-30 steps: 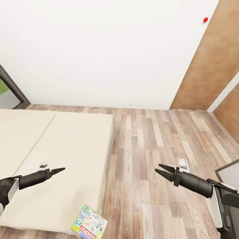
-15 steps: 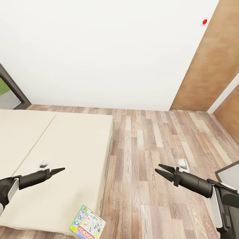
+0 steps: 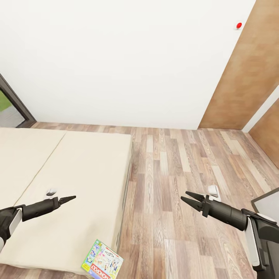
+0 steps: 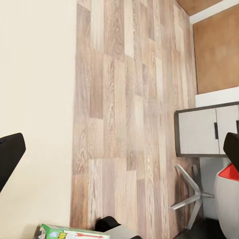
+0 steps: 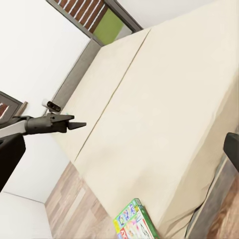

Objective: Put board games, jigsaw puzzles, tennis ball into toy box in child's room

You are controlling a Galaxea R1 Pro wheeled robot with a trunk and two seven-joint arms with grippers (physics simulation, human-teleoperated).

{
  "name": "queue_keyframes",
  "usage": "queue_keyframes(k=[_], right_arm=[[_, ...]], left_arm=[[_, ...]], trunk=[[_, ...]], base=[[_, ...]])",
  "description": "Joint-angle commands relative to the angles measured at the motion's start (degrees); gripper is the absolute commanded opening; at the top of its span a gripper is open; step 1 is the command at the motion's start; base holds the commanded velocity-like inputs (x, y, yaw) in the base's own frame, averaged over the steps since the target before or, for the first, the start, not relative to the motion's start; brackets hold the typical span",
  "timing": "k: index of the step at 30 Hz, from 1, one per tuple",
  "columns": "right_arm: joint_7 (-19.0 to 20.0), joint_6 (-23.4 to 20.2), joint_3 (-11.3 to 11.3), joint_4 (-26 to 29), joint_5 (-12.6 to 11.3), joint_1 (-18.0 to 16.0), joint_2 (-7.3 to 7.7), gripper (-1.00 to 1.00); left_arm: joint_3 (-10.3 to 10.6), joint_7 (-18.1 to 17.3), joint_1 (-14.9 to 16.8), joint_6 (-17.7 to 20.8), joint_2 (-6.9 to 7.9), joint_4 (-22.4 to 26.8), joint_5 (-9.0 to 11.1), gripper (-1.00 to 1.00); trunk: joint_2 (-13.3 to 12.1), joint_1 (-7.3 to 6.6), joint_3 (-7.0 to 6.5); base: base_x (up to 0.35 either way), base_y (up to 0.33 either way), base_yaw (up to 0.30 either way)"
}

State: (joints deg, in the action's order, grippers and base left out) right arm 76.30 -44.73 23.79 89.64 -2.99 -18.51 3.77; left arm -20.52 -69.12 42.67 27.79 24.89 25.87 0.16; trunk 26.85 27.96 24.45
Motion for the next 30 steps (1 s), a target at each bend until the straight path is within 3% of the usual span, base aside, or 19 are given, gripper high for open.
queue_keyframes(k=[1,18,30], right_arm=[[0.0,-0.5,0.0,0.0,-0.2,0.0,0.01,1.00],[-0.1,-0.5,0.2,0.1,-0.4,0.0,0.08,1.00],[0.0,-0.5,0.1,0.1,-0.4,0.0,0.01,1.00]], left_arm=[[-0.1,-0.2,0.0,0.6,0.01,0.0,0.0,1.00],[-0.1,-0.1,0.0,0.6,-0.02,0.0,0.0,1.00],[-0.1,-0.1,0.0,0.6,-0.04,0.0,0.0,1.00]], trunk=[[0.1,0.02,0.08],[0.1,0.02,0.01],[0.1,0.02,-0.93]], base=[[0.000,0.000,0.000],[0.000,0.000,0.000],[0.000,0.000,0.000]])
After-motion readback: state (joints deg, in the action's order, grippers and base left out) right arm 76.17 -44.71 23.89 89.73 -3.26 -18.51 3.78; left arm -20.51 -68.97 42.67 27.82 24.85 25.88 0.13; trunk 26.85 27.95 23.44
